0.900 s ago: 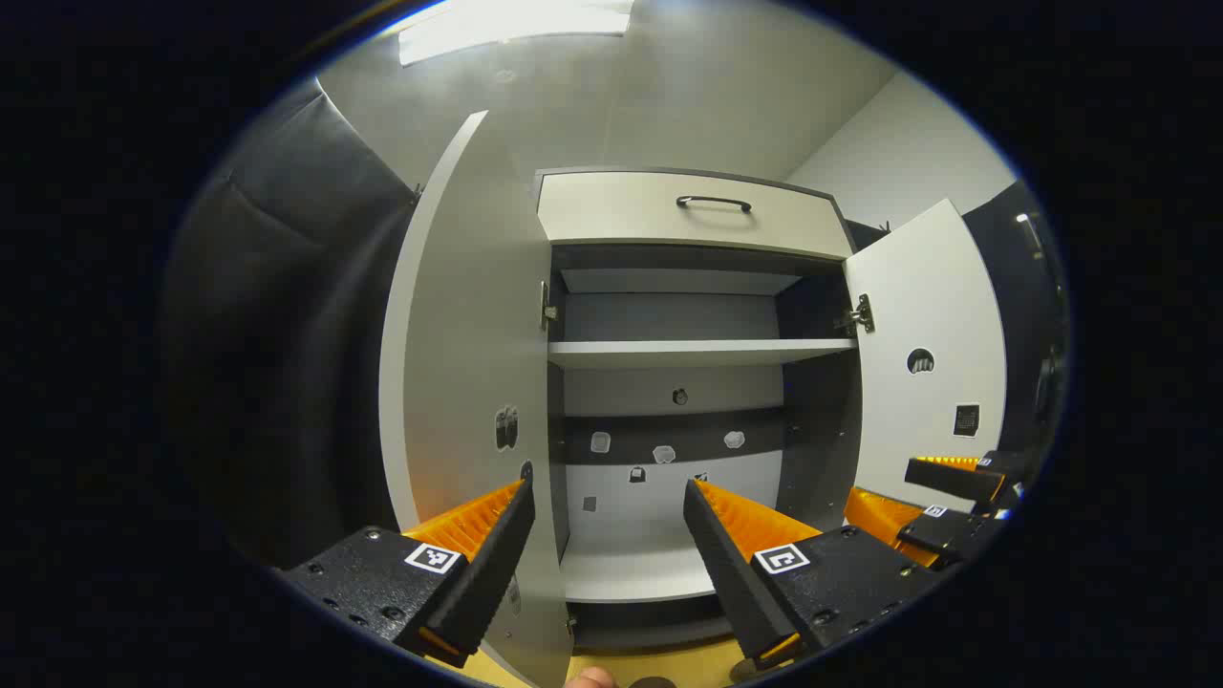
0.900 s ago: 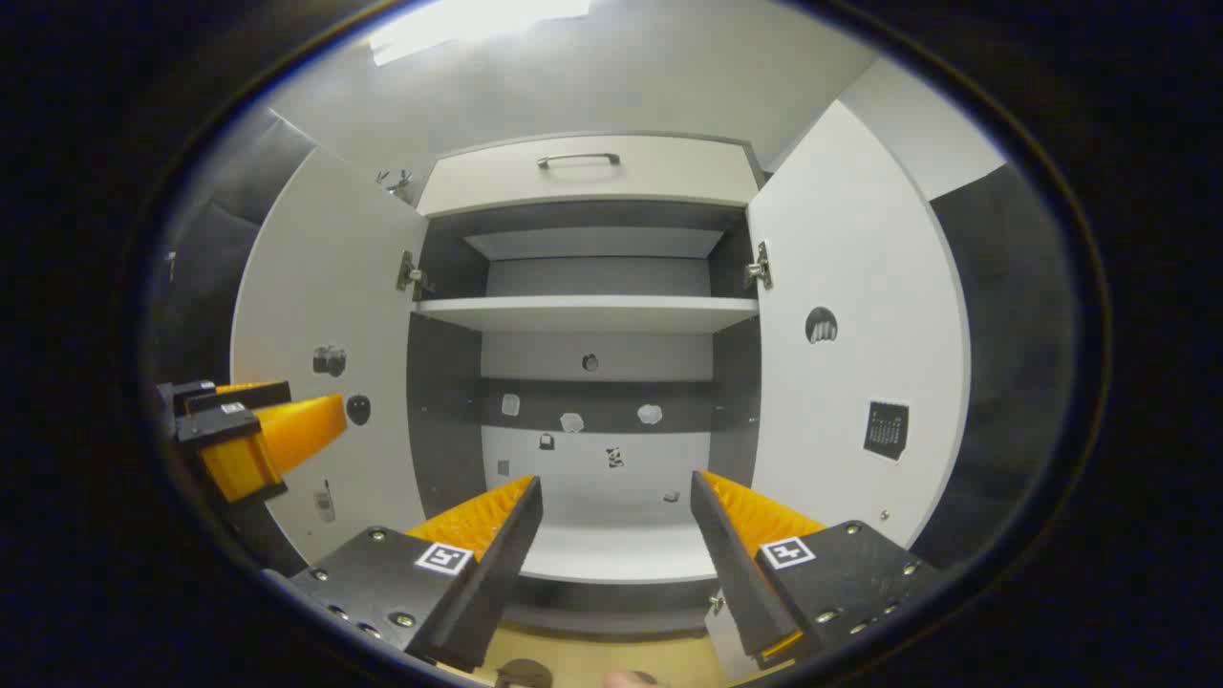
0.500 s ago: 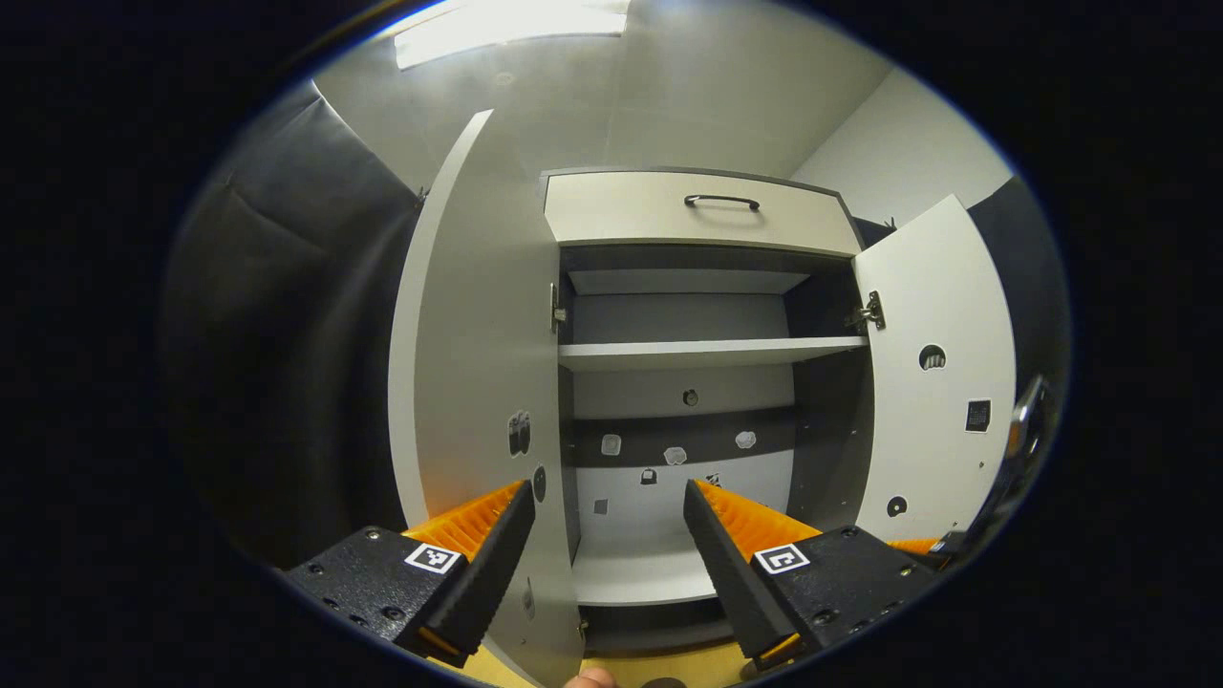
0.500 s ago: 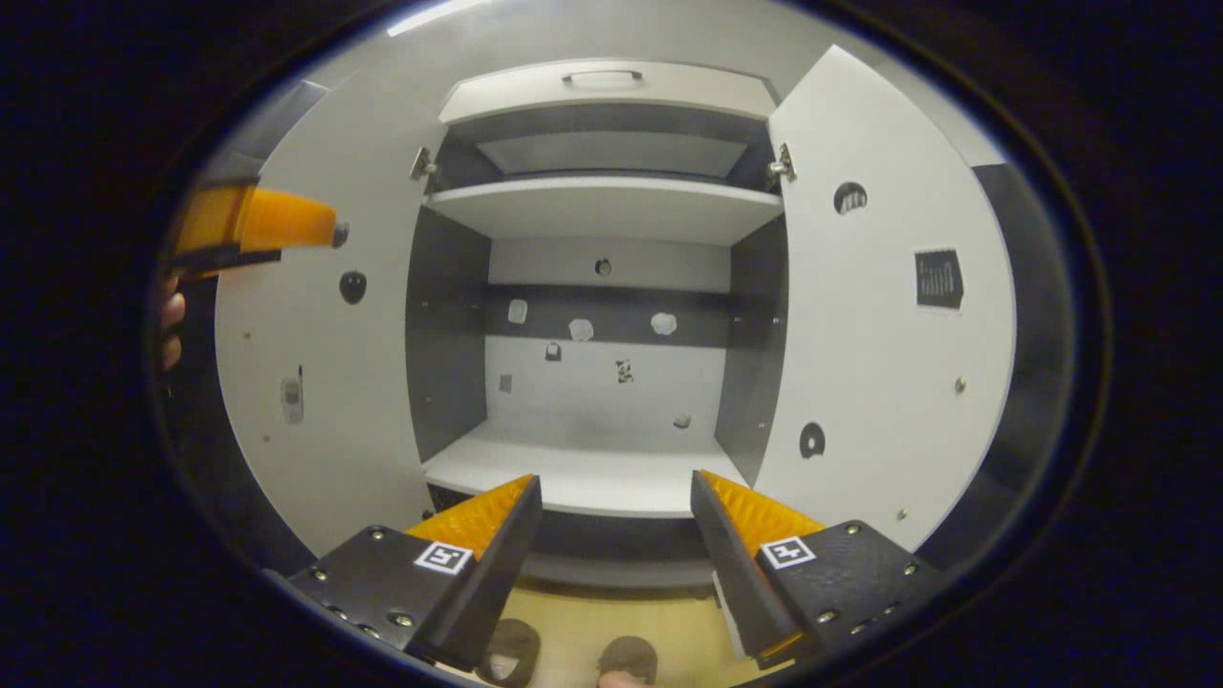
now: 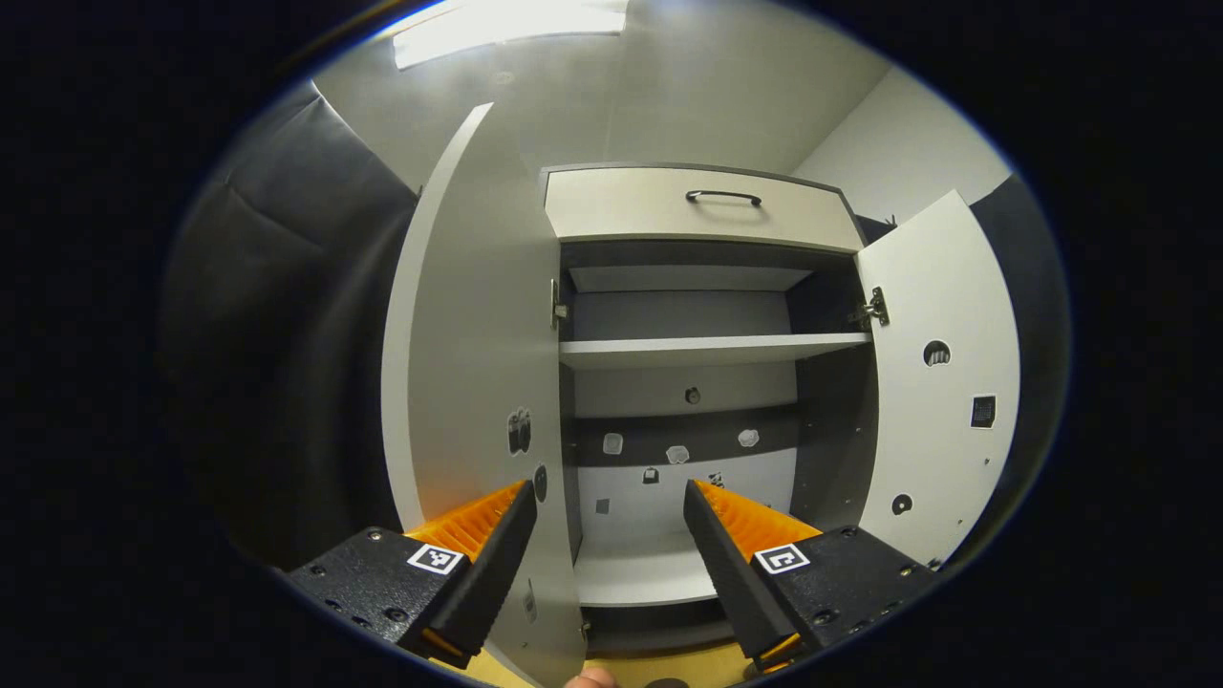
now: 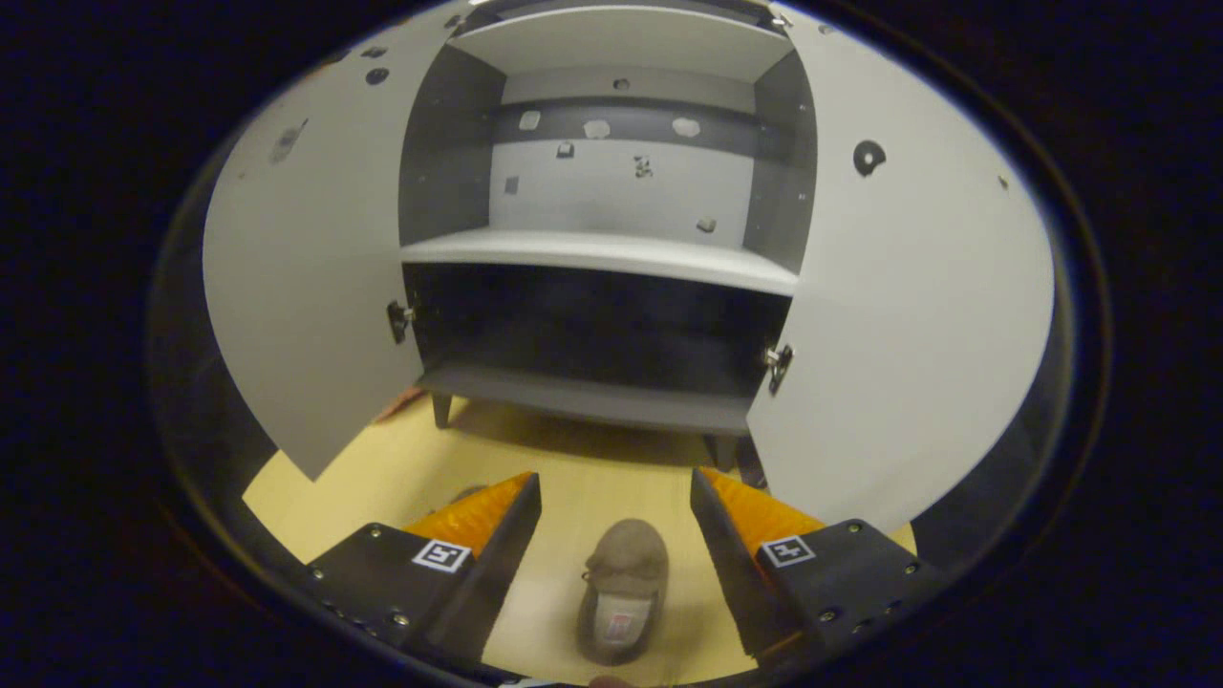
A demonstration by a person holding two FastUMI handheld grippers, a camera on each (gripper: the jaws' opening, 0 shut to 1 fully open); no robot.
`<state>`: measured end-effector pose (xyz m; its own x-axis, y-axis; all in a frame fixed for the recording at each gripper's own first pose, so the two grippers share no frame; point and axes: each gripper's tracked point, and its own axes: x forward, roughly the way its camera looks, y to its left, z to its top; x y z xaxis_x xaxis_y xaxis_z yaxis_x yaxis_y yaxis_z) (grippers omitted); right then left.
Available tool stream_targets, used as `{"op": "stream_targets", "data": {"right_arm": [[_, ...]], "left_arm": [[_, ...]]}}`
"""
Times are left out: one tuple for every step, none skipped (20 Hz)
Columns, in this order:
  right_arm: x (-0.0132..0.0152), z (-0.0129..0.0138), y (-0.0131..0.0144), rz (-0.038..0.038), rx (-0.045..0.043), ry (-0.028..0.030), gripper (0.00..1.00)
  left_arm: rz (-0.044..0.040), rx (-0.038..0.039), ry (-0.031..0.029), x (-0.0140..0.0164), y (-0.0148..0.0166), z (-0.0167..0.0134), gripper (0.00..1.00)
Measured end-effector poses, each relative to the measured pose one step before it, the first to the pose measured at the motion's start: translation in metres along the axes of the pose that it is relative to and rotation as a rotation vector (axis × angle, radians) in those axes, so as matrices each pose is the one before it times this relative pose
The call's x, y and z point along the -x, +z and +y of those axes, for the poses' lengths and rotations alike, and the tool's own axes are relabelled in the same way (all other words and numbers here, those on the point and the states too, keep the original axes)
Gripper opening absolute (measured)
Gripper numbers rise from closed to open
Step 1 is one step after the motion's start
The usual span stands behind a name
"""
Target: Grab one shoe with the right hand and put it into the shoe cabinet, grab the other shoe with the left hand and put it into the shoe cabinet; then close the right door with the right hand and the left door with the left hand.
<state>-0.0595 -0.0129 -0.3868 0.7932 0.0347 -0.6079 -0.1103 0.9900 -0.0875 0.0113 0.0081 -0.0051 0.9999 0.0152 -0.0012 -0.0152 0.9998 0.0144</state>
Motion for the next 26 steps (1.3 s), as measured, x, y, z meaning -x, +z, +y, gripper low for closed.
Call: {"op": "stream_targets", "data": {"right_arm": [[-0.00452, 0.00158, -0.02227, 0.05551, 0.00629, 0.01075, 0.95], [-0.00499, 0.00142, -0.02057, 0.04896, -0.00368, 0.01245, 0.95], [-0.00570, 0.00295, -0.01956, 0.03954, -0.01171, 0.01001, 0.95], [-0.00714, 0.00202, -0.01850, 0.03450, -0.01023, 0.00837, 0.95], [-0.00524, 0.00055, -0.01497, 0.03667, -0.00592, 0.00643, 0.95], [-0.00391, -0.00052, -0.01357, 0.02855, -0.00139, 0.00295, 0.95], [-0.00403, 0.00010, -0.01016, 0.01971, 0.00329, 0.00266, 0.95], [-0.00333, 0.00132, -0.00927, 0.02207, 0.00411, 0.00316, 0.95], [-0.00343, 0.00144, -0.00726, 0.01841, 0.00374, 0.00498, 0.95], [-0.00473, 0.00108, -0.00620, 0.01094, 0.00485, 0.00380, 0.95], [-0.00430, 0.00097, -0.00404, 0.00899, 0.00521, 0.00110, 0.94], [-0.00475, 0.00188, -0.00493, 0.00964, 0.00534, 0.00276, 0.88], [-0.00536, 0.00286, -0.00428, 0.01176, 0.01115, 0.00386, 0.79], [-0.00477, 0.00145, -0.00331, 0.00911, 0.02844, -0.00437, 0.79], [-0.00735, -0.00468, -0.00155, 0.00218, 0.04303, -0.02718, 0.81], [-0.00171, 0.00210, -0.00418, 0.00993, 0.03079, -0.00245, 0.67], [-0.00197, 0.00125, -0.00374, 0.01008, 0.03325, -0.00834, 0.53], [-0.00758, -0.00985, -0.00083, -0.02044, 0.04784, -0.05439, 0.53], [0.00106, 0.00265, 0.00332, -0.01048, 0.01056, -0.01551, 0.43], [0.00266, -0.00049, -0.00167, -0.00194, 0.02057, -0.01773, 0.33], [-0.00123, -0.00051, 0.00022, 0.00472, 0.01382, -0.00498, 0.33], [0.00099, 0.00004, 0.00098, -0.00596, 0.00276, 0.00478, 0.33], [0.00088, -0.00357, 0.00435, -0.02337, -0.03472, -0.01612, 0.33], [0.00219, -0.00086, -0.00631, 0.02508, -0.01430, 0.00543, 0.21], [0.00013, -0.00186, 0.00458, -0.01785, -0.00597, 0.00709, 0.09], [0.00264, -0.00206, -0.00374, 0.00367, -0.00827, 0.00043, 0.10]], "left_arm": [[0.00061, 0.00460, -0.00431, -0.00049, -0.00054, -0.00118, 0.92], [0.00206, 0.00178, -0.00282, -0.00058, -0.00117, -0.00118, 0.95], [0.00141, -0.00167, -0.00169, -0.00024, -0.00003, -0.00024, 0.93], [0.00209, -0.00310, -0.00059, -0.00165, -0.00142, -0.00004, 0.93], [0.00355, -0.00208, -0.00064, -0.00109, -0.00050, 0.00032, 0.92], [0.00072, 0.00049, 0.00055, 0.00063, -0.00012, 0.00086, 0.93], [0.00063, 0.00173, 0.00302, -0.00023, -0.00001, 0.00125, 0.92], [0.00118, 0.00103, 0.00391, -0.00002, -0.00097, 0.00186, 0.95], [0.00107, -0.00003, 0.00287, -0.00016, -0.00015, 0.00093, 0.95], [0.00242, -0.00060, -0.00187, 0.00008, -0.00055, -0.00033, 0.95], [0.00066, -0.00044, -0.00319, 0.00050, 0.00050, -0.00024, 0.94], [0.00099, -0.00071, 0.00025, -0.00007, -0.00048, 0.00054, 0.93], [0.00018, -0.00141, 0.00016, -0.00014, 0.00080, 0.00001, 0.94], [0.00118, -0.00053, 0.00070, -0.00010, -0.00032, 0.00036, 0.94], [0.00086, -0.00051, 0.00078, 0.00059, 0.00010, -0.00001, 0.94], [0.00082, 0.00090, 0.00002, 0.00018, -0.00040, -0.00050, 0.94], [-0.00093, 0.00223, -0.00014, 0.00075, 0.00080, 0.00020, 0.94], [-0.00001, 0.00130, 0.00061, -0.00099, 0.00019, 0.00031, 0.92], [0.00007, 0.00126, -0.00079, 0.00069, 0.00046, 0.00027, 0.94], [-0.00081, 0.00191, 0.00026, 0.00009, -0.00037, -0.00015, 0.94], [-0.00038, 0.00111, 0.00004, -0.00022, 0.00062, 0.00026, 0.94], [-0.00011, 0.00121, -0.00039, 0.00064, -0.00099, -0.00032, 0.94], [0.00080, 0.00069, -0.00037, -0.00023, 0.00093, 0.00002, 0.94], [0.00027, 0.00066, -0.00113, 0.00035, -0.00020, -0.00007, 0.94], [-0.00242, 0.00066, -0.00208, 0.00059, 0.00084, 0.00002, 0.92], [0.00101, -0.00018, -0.00130, -0.00014, -0.00039, -0.00012, 0.94]]}}
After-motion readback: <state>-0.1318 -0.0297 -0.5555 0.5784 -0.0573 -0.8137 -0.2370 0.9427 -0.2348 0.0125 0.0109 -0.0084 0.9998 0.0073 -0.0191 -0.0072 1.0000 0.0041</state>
